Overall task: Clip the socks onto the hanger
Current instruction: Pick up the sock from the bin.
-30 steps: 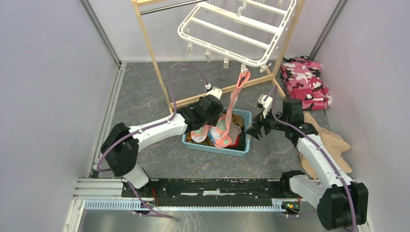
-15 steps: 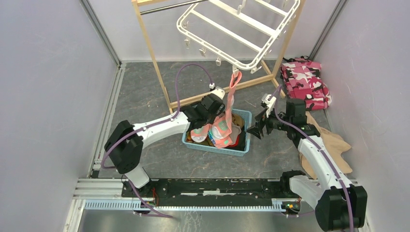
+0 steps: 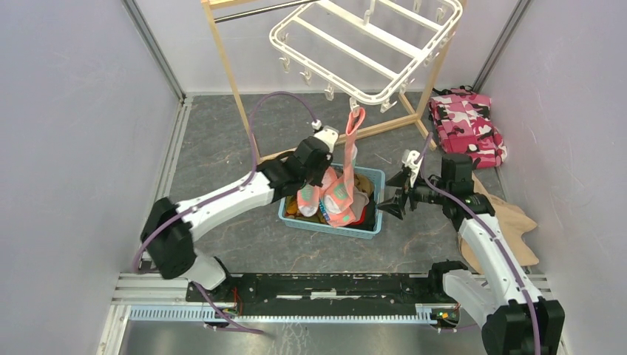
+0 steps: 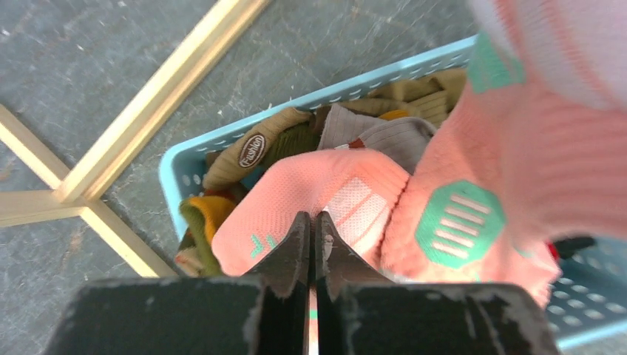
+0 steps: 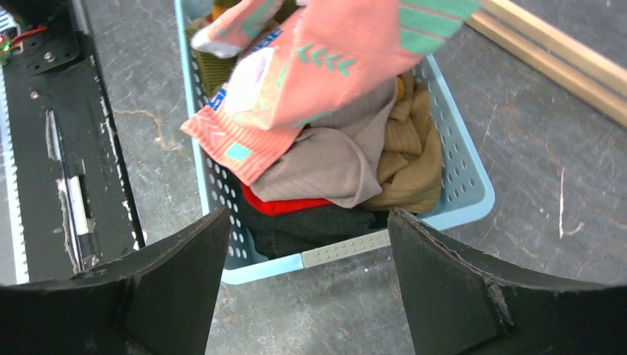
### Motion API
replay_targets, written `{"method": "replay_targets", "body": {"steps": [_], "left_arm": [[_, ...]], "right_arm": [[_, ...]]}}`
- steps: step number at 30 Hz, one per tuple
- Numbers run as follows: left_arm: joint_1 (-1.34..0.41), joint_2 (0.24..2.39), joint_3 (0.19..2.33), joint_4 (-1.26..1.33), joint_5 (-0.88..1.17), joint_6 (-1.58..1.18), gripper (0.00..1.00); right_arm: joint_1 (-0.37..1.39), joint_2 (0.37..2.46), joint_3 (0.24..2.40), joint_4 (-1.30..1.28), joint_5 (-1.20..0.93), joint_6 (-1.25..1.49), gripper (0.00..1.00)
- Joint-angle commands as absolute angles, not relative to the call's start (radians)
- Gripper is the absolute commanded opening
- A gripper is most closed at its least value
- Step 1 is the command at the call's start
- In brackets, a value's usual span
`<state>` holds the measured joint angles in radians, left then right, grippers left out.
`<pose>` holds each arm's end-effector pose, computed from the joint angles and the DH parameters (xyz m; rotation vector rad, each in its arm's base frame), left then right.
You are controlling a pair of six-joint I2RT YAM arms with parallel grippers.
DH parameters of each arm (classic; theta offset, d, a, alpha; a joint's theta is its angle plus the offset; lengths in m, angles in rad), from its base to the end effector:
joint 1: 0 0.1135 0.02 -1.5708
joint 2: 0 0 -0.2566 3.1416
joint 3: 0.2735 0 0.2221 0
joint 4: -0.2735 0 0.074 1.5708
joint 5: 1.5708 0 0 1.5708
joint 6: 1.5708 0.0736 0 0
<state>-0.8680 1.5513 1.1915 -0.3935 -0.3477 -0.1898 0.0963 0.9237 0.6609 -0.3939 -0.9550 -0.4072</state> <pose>0.2394 -0.2438 0.2530 0.5916 2.1956 -0.1518 0.1731 0.0771 0.2495 -0.9760 1.7827 0.8569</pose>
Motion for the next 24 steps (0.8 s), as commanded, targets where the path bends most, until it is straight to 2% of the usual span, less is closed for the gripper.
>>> {"method": "replay_targets", "body": {"steps": [1,7,11,15,19,24], "left_arm": [[-0.868,1.372,1.181,-0.425,-0.315,-0.247,0.02],[-0.867,1.216,1.169,-0.491,-0.352,-0.265,0.02],[-0.867,1.143,1.237,-0.517,-0.296,-0.253,0.02],[-0.866,1.070,1.307,-0.519,-0.211,-0.217,0.02],[-0.867,1.014,1.322,-0.435,-0.018,-0.161,0.02],[-0.867,1.014,1.318,-0.329,0.175,-0.175,0.02]], "right_arm": [[0.094,0.867,0.741,-0.509,-1.078,-0.599,0.85],[0.094,0.852,0.813,-0.721,-1.217,-0.950,0.85],[0.098,0.884,0.848,-0.958,-1.309,-1.301,0.87],[0.112,0.922,0.894,-1.136,-1.327,-1.504,0.89],[0.147,0.932,0.926,-1.113,-1.292,-1.494,0.89],[0.232,0.913,0.925,-0.859,-1.215,-1.213,0.88]]}}
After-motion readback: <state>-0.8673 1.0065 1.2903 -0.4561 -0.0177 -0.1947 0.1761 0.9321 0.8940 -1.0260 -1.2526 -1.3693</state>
